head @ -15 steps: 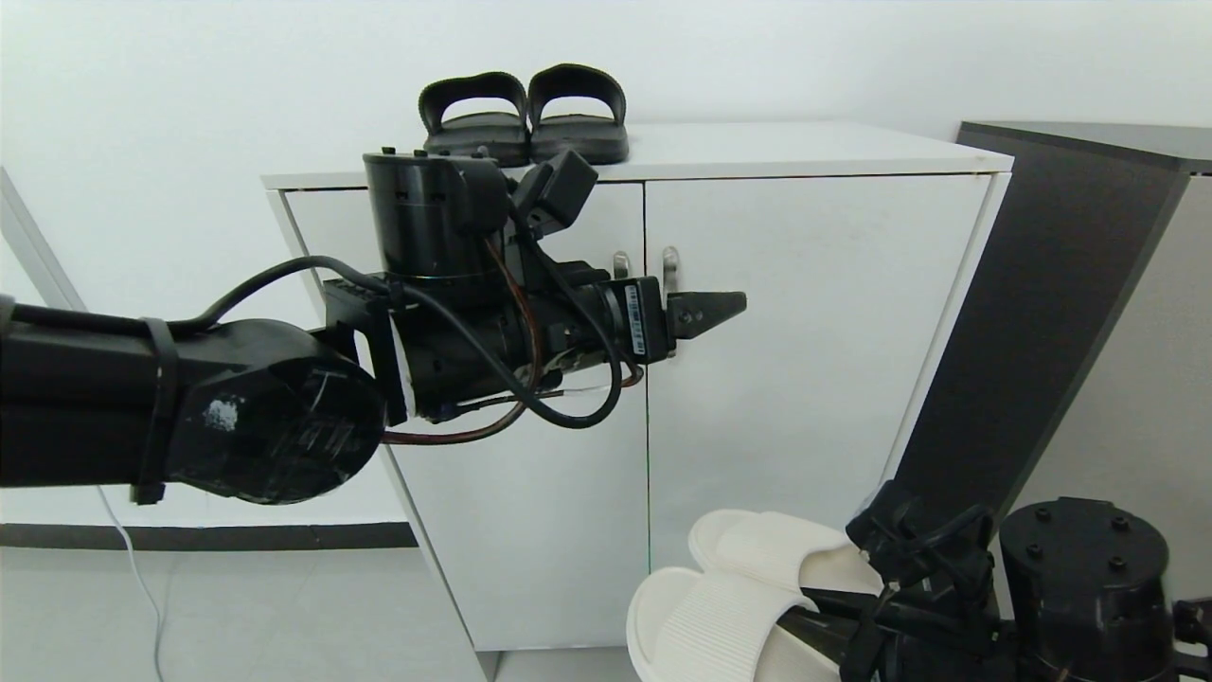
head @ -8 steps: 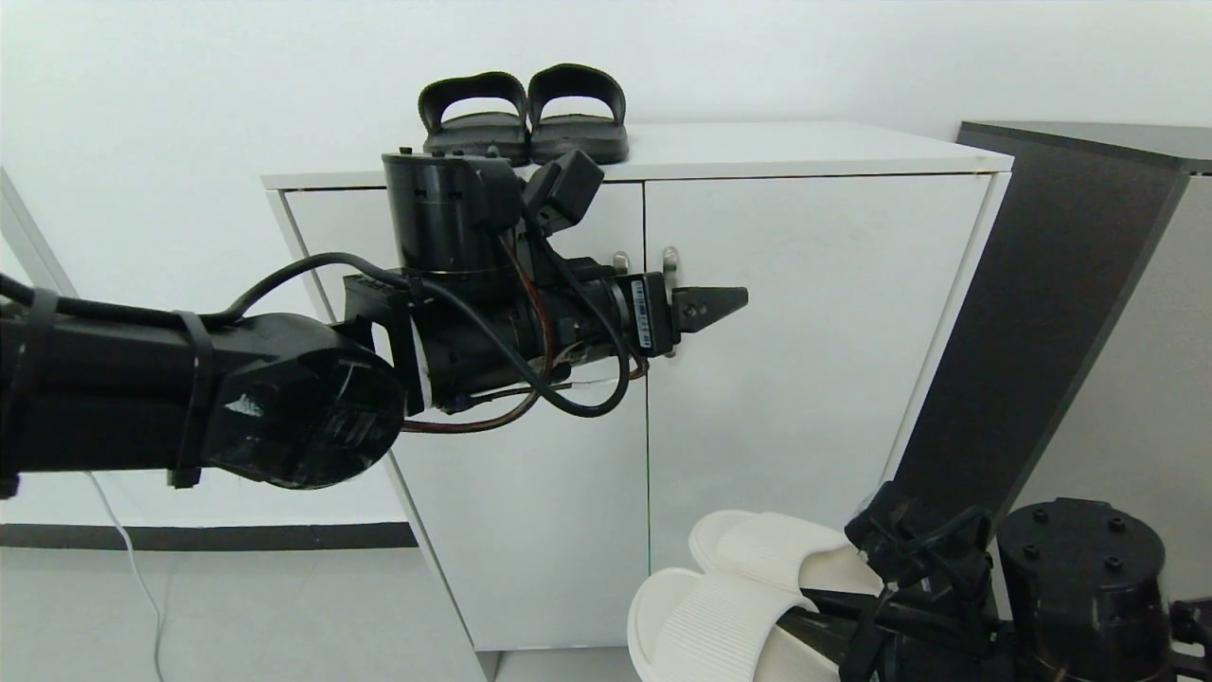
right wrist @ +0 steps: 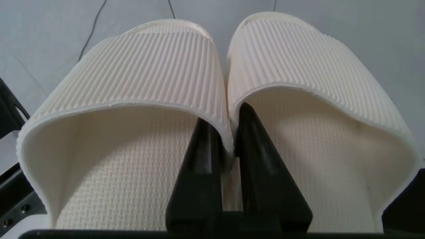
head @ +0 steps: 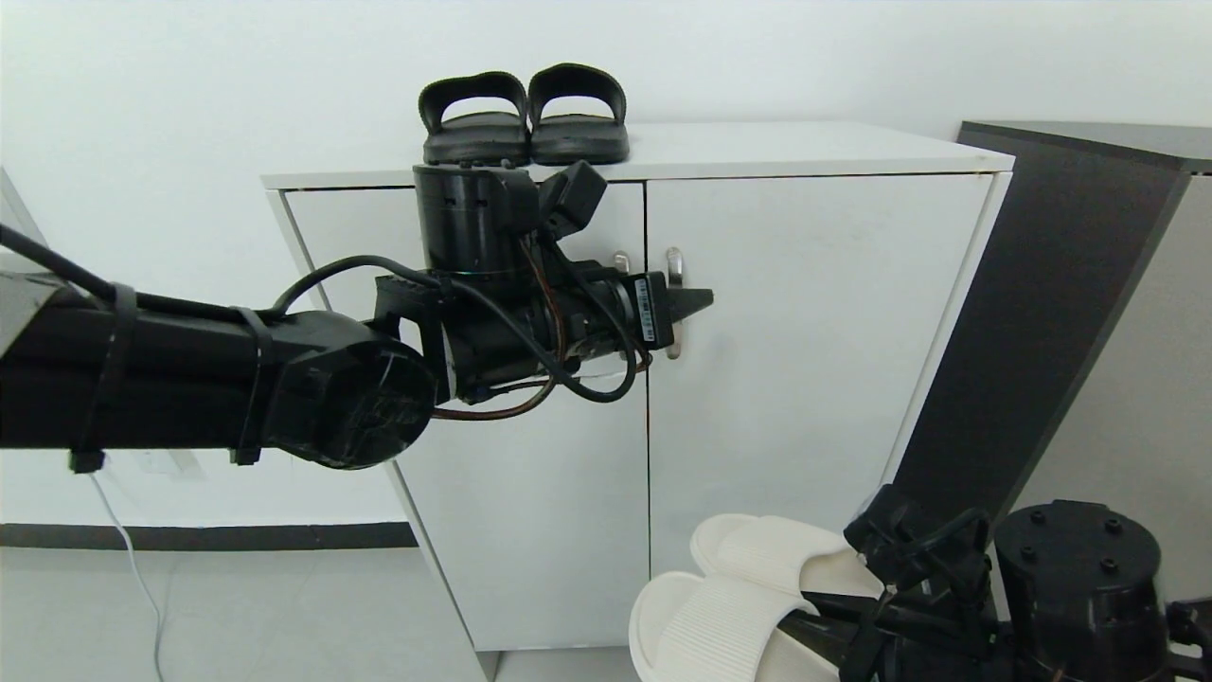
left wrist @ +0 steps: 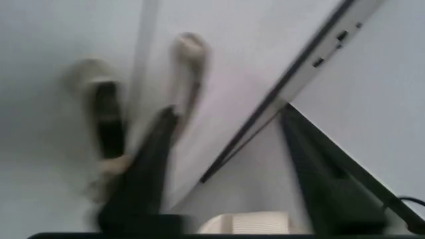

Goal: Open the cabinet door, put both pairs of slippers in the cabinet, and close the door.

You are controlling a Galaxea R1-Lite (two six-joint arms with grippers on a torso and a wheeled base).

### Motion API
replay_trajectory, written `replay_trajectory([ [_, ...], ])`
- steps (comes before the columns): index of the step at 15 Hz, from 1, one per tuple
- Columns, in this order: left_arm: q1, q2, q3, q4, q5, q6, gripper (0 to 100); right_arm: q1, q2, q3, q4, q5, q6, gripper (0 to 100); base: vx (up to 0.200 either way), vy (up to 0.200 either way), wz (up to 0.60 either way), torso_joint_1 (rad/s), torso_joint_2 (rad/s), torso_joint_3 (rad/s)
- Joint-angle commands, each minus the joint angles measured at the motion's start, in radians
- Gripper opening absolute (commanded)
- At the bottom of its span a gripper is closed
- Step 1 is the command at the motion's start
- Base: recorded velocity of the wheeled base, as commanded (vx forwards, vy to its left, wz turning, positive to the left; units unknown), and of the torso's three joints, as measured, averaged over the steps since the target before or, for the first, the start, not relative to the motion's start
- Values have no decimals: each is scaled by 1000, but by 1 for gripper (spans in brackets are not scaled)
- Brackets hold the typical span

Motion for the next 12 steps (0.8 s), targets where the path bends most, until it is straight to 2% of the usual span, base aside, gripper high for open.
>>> replay_trajectory([
  [1, -4, -16, 7, -1, -4, -6, 0, 1, 0, 5, 0, 3, 1, 0, 0, 0, 0, 0, 0, 0],
  [4, -9, -77, 73, -6, -4, -6, 0, 2, 0, 19, -2, 10, 0, 0, 0, 0, 0, 0, 0, 0],
  [8, -70, -197, 187, -6, -4, -6, 0, 5, -17, 80, -40, 103, -37, 0, 0, 0, 0, 0, 0, 0],
  [12, -99, -311, 287, -6, -6, -5, 0, 10, -17, 111, -65, 123, -89, 0, 0, 0, 0, 0, 0, 0],
])
